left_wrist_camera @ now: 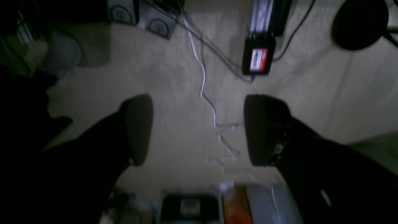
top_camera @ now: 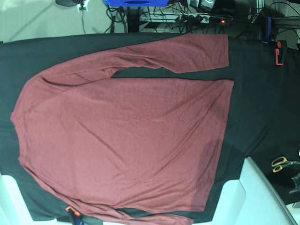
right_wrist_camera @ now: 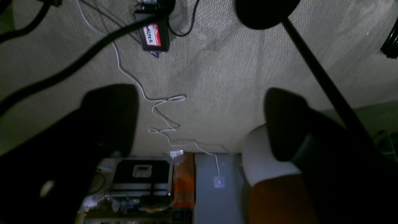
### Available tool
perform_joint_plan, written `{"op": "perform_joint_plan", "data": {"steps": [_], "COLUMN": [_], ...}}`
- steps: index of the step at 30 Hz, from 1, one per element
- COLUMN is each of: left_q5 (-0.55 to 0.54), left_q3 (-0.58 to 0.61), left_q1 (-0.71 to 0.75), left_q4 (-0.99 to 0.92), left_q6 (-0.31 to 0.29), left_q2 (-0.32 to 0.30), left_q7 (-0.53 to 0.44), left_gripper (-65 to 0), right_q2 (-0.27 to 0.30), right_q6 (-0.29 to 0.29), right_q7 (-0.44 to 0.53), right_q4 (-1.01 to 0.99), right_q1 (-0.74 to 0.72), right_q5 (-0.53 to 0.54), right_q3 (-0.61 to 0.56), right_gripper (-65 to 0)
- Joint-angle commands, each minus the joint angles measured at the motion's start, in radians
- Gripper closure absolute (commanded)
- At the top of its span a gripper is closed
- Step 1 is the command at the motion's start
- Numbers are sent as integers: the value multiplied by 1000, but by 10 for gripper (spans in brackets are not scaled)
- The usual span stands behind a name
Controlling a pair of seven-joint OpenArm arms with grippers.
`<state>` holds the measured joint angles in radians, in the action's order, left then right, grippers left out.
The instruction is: Fold the T-shirt properly
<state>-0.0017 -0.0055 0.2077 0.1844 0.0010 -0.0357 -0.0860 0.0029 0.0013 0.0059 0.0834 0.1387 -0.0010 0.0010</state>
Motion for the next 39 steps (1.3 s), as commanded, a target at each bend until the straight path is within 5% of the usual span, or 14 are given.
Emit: {"op": "perform_joint_plan", "data": {"steps": [1, 5, 9, 12, 15, 24, 32, 39], "left_q5": [-4, -4, -5, -5, -5, -5, -4, -5], "left_q3": [0, 0, -1, -1, -1, -1, 0, -3], "left_q1": [-1, -1, 0, 12, 14, 43, 221, 372], "left_q4": [7, 7, 5, 11, 4, 34, 223, 465], "left_q6": [4, 4, 4, 4, 4, 4, 4, 4], "left_q2": [0, 0, 0, 0, 0, 0, -42, -82], "left_q7": [-13, -14, -14, -19, -65, -99, -200, -209], "left_gripper": [-451, -448, -362, -194, 0, 0, 0, 0], "right_q2": [6, 6, 6, 6, 6, 6, 36, 64], "right_q6": [6, 6, 6, 6, 6, 6, 1, 1], "right_q7": [3, 3, -1, -1, 1, 90, 121, 99], "right_q4": [2, 2, 2, 2, 2, 3, 8, 344], "right_q1": [2, 2, 2, 2, 3, 43, 114, 330], "right_q5": [2, 2, 2, 2, 2, 2, -1, 3], "right_q3": [1, 3, 3, 3, 3, 0, -2, 4], "right_gripper": [-509, -312, 0, -45, -20, -2, 0, 0]}}
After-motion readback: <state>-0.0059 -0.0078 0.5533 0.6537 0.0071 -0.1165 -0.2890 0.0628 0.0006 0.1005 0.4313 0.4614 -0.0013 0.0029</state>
